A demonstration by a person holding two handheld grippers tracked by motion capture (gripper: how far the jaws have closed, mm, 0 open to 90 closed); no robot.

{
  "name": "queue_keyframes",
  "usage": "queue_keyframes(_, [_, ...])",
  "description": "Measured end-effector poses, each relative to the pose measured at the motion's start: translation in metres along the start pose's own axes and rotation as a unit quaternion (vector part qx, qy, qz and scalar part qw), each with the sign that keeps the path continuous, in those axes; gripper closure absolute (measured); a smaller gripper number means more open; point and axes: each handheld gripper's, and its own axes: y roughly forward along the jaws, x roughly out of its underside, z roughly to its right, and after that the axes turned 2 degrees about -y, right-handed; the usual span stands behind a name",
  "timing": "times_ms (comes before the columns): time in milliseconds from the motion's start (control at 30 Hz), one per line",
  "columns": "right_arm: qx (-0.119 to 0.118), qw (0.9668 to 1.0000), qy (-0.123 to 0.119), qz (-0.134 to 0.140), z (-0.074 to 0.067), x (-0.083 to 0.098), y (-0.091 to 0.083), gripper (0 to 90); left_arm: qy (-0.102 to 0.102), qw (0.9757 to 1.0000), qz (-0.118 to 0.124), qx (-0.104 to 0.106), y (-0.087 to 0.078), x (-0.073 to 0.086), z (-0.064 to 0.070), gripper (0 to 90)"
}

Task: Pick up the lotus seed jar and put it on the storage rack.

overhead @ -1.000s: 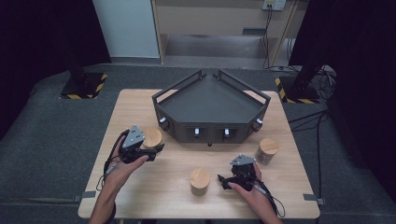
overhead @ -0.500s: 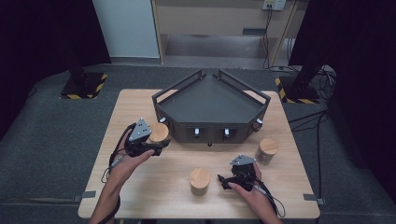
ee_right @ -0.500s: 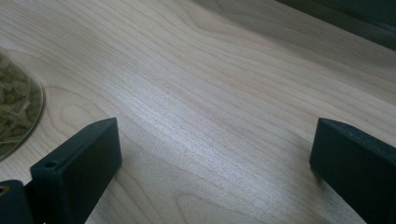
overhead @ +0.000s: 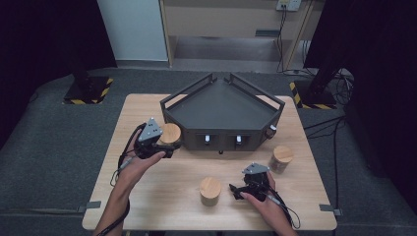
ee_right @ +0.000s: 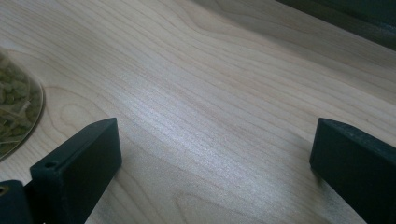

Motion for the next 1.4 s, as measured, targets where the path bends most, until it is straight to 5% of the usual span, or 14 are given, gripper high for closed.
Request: queue_keyframes(1400, [-0.001,1.0,0.001,0.0,0.0,0.0,0.0,2.0,0.029,0.9993,0.015,0.02,0.022,-0.06,-0.029,24.7])
